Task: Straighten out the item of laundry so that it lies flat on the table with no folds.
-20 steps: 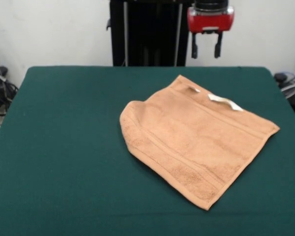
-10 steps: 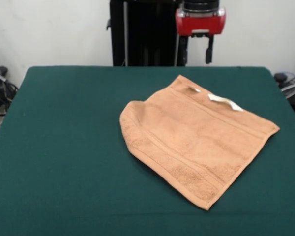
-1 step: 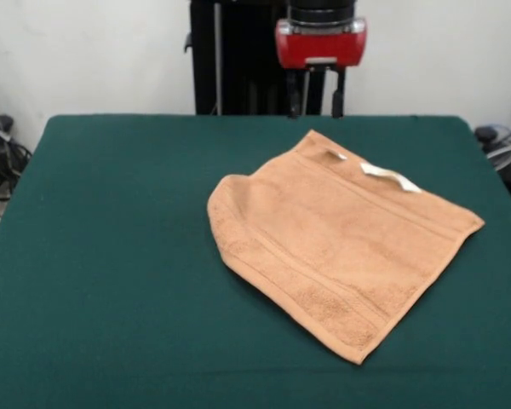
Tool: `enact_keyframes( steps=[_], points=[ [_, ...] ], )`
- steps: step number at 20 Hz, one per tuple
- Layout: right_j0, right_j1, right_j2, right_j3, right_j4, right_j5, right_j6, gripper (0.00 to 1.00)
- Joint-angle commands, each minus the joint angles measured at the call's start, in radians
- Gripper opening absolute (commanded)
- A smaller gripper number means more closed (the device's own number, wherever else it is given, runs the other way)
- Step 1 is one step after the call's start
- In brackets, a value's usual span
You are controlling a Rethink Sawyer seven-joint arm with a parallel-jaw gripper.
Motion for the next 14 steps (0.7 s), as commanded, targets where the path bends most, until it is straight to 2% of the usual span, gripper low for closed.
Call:
enact_keyframes(
  steps=[1, 7, 14],
  points=[
    [-0.06, 0.067, 0.089, -0.126, -0.091, 0.1, -0.032, 1.0],
    [-0.11, 0.102, 0.122, -0.167, -0.133, 0.135, -0.044, 1.0],
    [-0.125, 0.139, 0.142, -0.207, -0.162, 0.149, -0.028, 1.0]
  ],
)
